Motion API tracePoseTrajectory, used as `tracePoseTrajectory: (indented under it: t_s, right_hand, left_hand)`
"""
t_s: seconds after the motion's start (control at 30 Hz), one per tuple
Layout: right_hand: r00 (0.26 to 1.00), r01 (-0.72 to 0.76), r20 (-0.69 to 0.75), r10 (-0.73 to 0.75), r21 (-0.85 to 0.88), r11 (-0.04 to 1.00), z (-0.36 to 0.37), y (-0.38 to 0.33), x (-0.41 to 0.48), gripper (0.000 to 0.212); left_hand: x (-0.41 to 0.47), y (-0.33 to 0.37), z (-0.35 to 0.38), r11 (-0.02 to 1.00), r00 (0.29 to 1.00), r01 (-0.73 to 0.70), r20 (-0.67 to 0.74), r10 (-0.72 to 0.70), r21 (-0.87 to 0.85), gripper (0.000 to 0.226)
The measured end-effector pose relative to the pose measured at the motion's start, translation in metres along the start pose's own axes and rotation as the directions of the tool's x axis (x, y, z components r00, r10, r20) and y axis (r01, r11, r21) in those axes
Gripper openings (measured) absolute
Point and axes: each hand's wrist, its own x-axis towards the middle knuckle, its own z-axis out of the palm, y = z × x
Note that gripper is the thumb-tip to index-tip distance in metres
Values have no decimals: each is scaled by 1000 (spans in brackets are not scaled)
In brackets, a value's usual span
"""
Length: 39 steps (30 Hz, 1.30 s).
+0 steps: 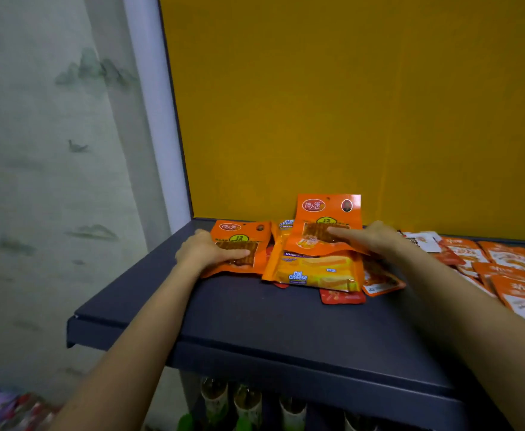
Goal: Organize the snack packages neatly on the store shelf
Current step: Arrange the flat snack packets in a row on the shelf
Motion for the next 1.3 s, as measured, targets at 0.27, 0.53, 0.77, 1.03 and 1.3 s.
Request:
tracePoseTrajectory:
  t_s: [0.27,0.53,0.77,1.03,1.3]
  right_hand:
    - [999,-26,-30,32,177,984,6,-8,2,31]
    - [994,93,-82,-70,326,941,6,-17,-3,16]
    - [959,212,-262,-105,426,880,-25,-6,-14,37]
    - [922,266,-384,-45,547,794,-103,55,-50,10]
    - [822,202,-561,99,449,870,-241,199,-109,34]
  left_hand:
    - [14,-8,-2,982,999,-17,23,22,-189,69]
    - [13,-15,-15,828,996,-88,-69,60,-554,30]
    - [-5,-9,-38,596,923,-292,-383,-28,-748,40]
    - [-72,94,-42,378,916,-388,-305,262,-841,19]
    - [-177,239,42,301,859,-248,-65,507,-921,27]
